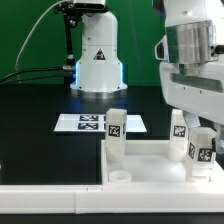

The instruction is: Assemble square table

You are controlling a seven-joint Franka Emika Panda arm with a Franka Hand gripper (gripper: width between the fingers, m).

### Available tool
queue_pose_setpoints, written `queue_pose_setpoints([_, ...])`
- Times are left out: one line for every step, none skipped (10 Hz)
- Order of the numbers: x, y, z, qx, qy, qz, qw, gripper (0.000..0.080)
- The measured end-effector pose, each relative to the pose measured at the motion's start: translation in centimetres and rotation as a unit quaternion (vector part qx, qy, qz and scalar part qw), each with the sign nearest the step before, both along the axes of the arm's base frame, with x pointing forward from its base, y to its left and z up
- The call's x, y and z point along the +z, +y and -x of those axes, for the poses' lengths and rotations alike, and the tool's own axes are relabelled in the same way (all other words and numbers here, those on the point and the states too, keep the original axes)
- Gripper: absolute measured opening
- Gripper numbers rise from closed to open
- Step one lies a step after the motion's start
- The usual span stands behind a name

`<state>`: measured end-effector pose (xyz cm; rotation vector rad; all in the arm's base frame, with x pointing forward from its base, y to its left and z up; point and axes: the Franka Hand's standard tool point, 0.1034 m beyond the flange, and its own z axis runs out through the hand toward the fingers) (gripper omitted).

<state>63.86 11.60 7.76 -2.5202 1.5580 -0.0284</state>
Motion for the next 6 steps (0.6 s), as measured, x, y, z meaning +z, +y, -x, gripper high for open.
queue_pose_setpoints([0.1, -0.02, -0.05, 0.068, -0.006, 0.015, 0.998, 0.0628])
queue_pose_setpoints([0.04, -0.02, -0.02, 0.087, -0.009, 0.017, 0.996, 0.0643])
queue_pose_setpoints([0.03, -0.09, -0.03, 0.114, -0.012, 0.02, 0.993, 0.0643])
queue_pose_setpoints([0.03, -0.15, -0.03, 0.158, -0.018, 0.026, 0.987, 0.0648])
queue_pose_setpoints([0.06, -0.13, -0.04, 0.218, -0.025, 0.038, 0.975, 0.0648])
queue_pose_setpoints([0.25, 0.04, -0.2, 0.325, -0.037, 0.07, 0.942, 0.0649])
